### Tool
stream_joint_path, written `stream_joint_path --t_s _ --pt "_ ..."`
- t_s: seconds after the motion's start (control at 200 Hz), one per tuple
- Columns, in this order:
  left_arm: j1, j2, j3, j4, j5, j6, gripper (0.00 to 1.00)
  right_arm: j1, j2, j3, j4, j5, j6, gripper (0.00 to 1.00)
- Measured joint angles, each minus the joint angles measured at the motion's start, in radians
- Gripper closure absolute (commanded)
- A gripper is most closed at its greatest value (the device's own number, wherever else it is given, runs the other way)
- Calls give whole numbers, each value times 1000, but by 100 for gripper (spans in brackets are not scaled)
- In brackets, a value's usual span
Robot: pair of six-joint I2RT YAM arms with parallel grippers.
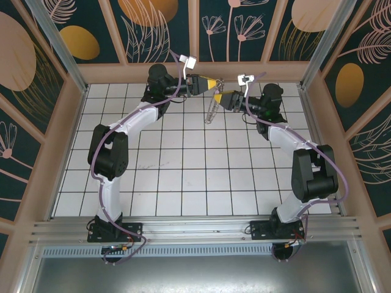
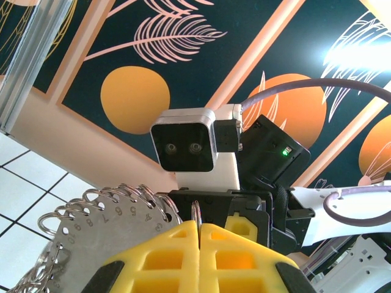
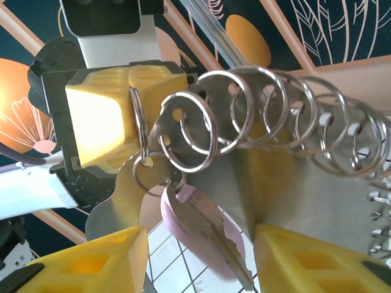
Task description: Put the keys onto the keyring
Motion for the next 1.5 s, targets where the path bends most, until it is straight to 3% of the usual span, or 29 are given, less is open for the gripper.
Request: stream_joint_path --t_s 0.435,0.631,0.901,1.501 --pt "0 0 0 17 0 -11 100 9 2 33 1 21 0 57" --pt "0 0 0 30 0 -19 100 18 9 33 1 24 -6 78" --pt "0 0 0 33 -6 -27 100 22 18 33 37 22 8 100" --pt "0 0 -30 51 -19 -41 100 49 18 33 -1 25 -16 100"
